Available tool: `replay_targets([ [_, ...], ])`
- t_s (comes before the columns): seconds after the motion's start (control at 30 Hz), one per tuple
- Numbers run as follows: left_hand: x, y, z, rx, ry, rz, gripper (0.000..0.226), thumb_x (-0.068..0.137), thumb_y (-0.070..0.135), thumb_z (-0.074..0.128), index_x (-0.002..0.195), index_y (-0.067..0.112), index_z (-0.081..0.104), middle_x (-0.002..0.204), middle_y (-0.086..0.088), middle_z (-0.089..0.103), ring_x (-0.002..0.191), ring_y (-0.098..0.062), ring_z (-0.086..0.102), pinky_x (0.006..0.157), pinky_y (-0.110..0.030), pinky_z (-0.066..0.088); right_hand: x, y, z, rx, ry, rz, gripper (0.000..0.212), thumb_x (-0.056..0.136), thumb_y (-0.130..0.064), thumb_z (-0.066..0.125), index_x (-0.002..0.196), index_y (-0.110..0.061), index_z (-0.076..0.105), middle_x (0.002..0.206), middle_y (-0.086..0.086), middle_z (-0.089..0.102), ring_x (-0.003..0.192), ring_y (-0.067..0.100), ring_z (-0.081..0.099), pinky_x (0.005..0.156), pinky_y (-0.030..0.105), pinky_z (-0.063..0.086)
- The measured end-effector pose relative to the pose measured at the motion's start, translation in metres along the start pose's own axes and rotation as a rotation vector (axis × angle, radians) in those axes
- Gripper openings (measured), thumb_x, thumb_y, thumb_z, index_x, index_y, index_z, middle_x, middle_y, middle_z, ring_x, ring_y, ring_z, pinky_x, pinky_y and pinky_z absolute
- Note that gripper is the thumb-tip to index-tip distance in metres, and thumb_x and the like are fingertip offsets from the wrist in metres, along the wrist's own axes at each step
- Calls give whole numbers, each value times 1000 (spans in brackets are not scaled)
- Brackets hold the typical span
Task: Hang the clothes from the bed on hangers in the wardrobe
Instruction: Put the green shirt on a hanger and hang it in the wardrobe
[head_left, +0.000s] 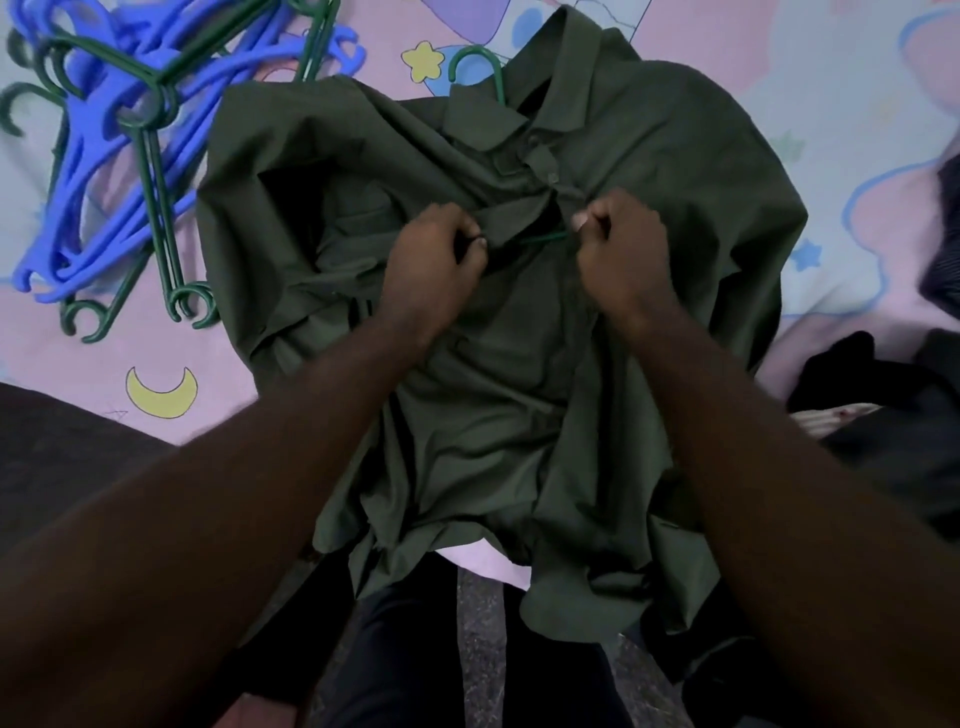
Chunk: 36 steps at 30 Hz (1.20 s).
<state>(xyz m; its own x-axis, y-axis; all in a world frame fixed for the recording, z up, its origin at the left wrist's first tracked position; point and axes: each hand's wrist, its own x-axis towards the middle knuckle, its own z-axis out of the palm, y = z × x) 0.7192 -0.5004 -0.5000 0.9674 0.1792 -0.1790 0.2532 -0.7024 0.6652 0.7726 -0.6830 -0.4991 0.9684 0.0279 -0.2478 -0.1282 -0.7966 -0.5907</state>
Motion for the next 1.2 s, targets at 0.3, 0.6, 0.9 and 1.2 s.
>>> replay_targets([
  [0.3,-55,11,-17,-535,-154,-408,7,94,12,63,88,15,61,70,3,60,63,-5,56,63,-20,47,-50,1,-24,84,123,64,10,85,-18,67,89,-15,58,88,5,64,81,18,62,80,34,51],
  [0.6,-55,2,9,-525,-63,-476,8,91,13,65,92,11,57,71,1,58,56,0,50,55,-11,41,-84,9,36,-178,-110,17,48,80,-41,72,115,-13,56,117,9,56,113,29,52,93,42,45],
  [0.9,-54,-10,11,-417,-134,-474,13,86,16,72,79,19,62,69,3,60,62,-8,53,60,-19,45,-59,16,38,-21,-21,174,25,83,-9,55,104,-3,69,105,17,68,102,33,61,90,31,43],
  [1.2,-57,11,-6,-495,-123,-501,15,85,19,74,75,23,62,67,4,61,56,-6,52,57,-25,44,-49,13,9,3,-138,446,20,87,-20,63,98,-9,76,101,9,73,100,24,66,80,25,46],
])
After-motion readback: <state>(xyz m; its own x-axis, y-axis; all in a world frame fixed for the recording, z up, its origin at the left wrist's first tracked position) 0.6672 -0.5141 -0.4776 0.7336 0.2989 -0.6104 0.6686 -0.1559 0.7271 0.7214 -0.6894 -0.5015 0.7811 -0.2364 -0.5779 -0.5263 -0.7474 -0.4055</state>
